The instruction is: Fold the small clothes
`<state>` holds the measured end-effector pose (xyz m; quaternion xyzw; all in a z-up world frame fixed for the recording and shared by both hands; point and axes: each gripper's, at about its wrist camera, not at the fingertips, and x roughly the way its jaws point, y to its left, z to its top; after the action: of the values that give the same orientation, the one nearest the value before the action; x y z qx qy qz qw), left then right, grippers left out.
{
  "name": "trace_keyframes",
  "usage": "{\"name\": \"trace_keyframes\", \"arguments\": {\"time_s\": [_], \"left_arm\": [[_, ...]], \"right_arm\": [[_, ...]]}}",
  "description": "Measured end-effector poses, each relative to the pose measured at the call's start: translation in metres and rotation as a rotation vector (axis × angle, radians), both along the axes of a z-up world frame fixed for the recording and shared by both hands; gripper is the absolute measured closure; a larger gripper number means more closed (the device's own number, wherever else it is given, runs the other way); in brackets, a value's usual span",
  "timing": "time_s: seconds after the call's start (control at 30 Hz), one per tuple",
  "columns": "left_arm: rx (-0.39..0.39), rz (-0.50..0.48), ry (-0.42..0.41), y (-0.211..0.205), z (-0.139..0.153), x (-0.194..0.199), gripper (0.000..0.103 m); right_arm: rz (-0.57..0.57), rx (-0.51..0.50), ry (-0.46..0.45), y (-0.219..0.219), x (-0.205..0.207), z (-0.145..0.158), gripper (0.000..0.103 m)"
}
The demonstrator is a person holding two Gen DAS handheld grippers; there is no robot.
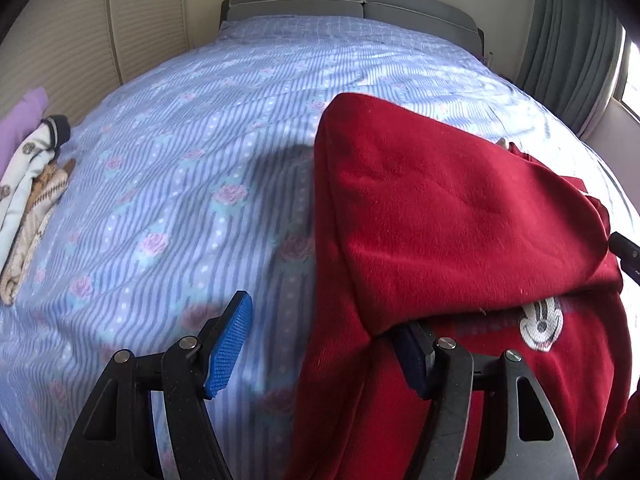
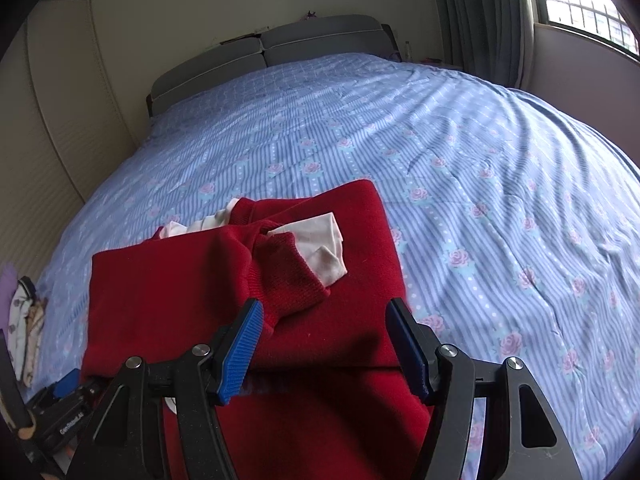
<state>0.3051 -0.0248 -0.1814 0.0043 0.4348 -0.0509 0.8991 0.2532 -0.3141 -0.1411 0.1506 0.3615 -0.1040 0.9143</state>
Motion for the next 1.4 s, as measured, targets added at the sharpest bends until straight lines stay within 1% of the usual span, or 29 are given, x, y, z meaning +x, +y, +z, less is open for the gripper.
{"name": "trace_keyframes", "arguments": {"time_s": [0.13, 0.27, 0.33, 0.4, 0.47, 0.53, 0.7, 0.73, 0.77, 0.8, 0.87, 1.0, 1.07, 1.17, 1.2, 1.23, 1.27, 1.3, 1.33, 1.37, 1.4], "left_arm": [[0.015, 0.011, -0.023, 0.001, 0.005, 0.006, 0.036], [-0.016, 0.076, -0.055, 0.025, 0.007, 0.002, 0.036], [-0.047, 0.111, -0.057, 0.038, 0.006, 0.001, 0.035], [-0.068, 0.110, -0.048, 0.042, 0.005, 0.001, 0.035], [-0.037, 0.095, -0.055, 0.037, 0.005, 0.001, 0.035], [-0.022, 0.086, -0.061, 0.033, 0.005, 0.000, 0.035], [-0.035, 0.090, -0.056, 0.037, -0.002, -0.001, 0.032], [-0.034, 0.092, -0.058, 0.037, -0.002, -0.002, 0.031], [-0.031, 0.093, -0.060, 0.037, -0.002, -0.003, 0.031], [-0.026, 0.093, -0.062, 0.036, -0.002, -0.004, 0.031], [-0.020, 0.093, -0.063, 0.035, -0.001, -0.004, 0.031], [-0.009, 0.093, -0.068, 0.034, -0.001, -0.004, 0.030], [-0.007, 0.089, -0.073, 0.033, -0.002, -0.005, 0.030], [-0.012, 0.085, -0.064, 0.034, -0.004, -0.004, 0.029], [-0.014, 0.081, -0.061, 0.033, -0.003, -0.005, 0.029], [-0.012, 0.074, -0.059, 0.032, -0.001, -0.006, 0.030], [-0.007, 0.070, -0.060, 0.031, 0.002, -0.008, 0.030], [-0.003, 0.064, -0.064, 0.030, 0.005, -0.011, 0.030], [0.001, 0.057, -0.067, 0.029, 0.008, -0.015, 0.030], [0.008, 0.050, -0.070, 0.027, 0.012, -0.019, 0.030], [0.014, 0.043, -0.072, 0.026, 0.014, -0.024, 0.030]], "right_arm": [[-0.001, -0.002, 0.002, 0.000, 0.012, -0.001, 0.038], [0.012, -0.026, 0.002, 0.002, 0.018, 0.002, 0.038], [0.022, -0.035, 0.004, 0.005, 0.020, 0.001, 0.038], [0.032, -0.030, 0.014, 0.009, 0.021, -0.003, 0.038], [0.033, -0.027, 0.021, 0.013, 0.022, -0.007, 0.038], [0.030, -0.019, 0.022, 0.013, 0.022, -0.009, 0.038], [0.068, 0.005, 0.039, 0.016, 0.027, -0.017, 0.040], [0.089, 0.020, 0.039, 0.016, 0.028, -0.020, 0.049], [0.126, 0.051, 0.041, 0.017, 0.031, -0.024, 0.070], [0.132, 0.050, 0.056, 0.017, 0.033, -0.027, 0.077], [0.124, 0.034, 0.043, 0.015, 0.031, -0.025, 0.091], [0.097, -0.007, -0.014, 0.013, 0.023, -0.009, 0.093], [0.086, -0.026, -0.005, 0.013, 0.023, -0.010, 0.093], [0.102, -0.039, 0.071, 0.016, 0.033, -0.027, 0.092], [0.105, -0.053, 0.071, 0.017, 0.033, -0.027, 0.091], [0.106, -0.060, 0.065, 0.017, 0.031, -0.024, 0.087], [0.101, -0.063, 0.063, 0.016, 0.029, -0.020, 0.075], [0.098, -0.062, 0.053, 0.015, 0.026, -0.016, 0.067], [0.093, -0.062, 0.037, 0.014, 0.022, -0.012, 0.050], [0.087, -0.070, 0.020, 0.014, 0.016, -0.007, 0.042], [0.083, -0.086, 0.006, 0.015, 0.010, -0.002, 0.042]]}}
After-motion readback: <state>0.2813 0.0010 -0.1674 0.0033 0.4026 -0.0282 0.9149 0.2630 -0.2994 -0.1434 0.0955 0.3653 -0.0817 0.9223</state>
